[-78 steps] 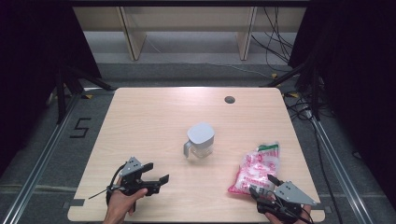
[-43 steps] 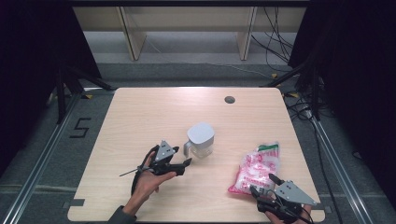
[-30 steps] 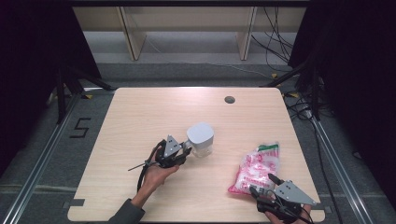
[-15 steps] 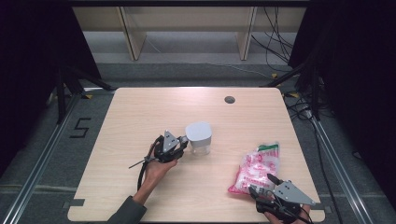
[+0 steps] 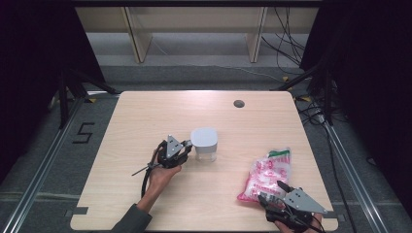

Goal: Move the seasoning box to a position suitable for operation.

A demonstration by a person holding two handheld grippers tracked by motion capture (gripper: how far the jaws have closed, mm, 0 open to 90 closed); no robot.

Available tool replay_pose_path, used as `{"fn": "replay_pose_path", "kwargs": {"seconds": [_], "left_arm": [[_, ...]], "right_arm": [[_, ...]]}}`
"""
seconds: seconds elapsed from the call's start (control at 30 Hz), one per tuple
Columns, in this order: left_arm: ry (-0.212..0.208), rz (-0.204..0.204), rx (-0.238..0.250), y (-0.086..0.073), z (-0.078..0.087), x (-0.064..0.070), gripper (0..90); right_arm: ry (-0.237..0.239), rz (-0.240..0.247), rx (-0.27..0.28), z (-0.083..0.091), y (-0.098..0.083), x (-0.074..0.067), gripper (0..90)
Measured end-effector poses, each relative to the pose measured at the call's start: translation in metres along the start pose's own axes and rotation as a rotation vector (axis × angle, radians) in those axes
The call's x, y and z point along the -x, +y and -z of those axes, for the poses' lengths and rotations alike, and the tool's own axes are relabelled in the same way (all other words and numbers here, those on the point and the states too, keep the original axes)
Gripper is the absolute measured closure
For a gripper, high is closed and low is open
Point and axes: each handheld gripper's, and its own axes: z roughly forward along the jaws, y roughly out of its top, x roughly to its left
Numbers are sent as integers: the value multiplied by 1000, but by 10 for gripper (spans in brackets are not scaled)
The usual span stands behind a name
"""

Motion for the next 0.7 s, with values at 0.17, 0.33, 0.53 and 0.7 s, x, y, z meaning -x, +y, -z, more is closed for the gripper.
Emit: {"fn": "replay_pose_path", "kwargs": {"seconds": [0.17,0.33,0.53,0.7], "left_arm": [[-50,9,-3,-2,6,1,703],[-89,-12,-9,-1,7,5,703],[-123,-14,-10,-2,11,13,702],[-144,-26,-8,-3,16,20,702]], "right_arm": [[-1,8,-1,0,0,0,222],[13,-7,1,0,0,-2,222],[2,-8,-8,1,0,-2,221],[12,-9,-4,1,1,-3,221]]}}
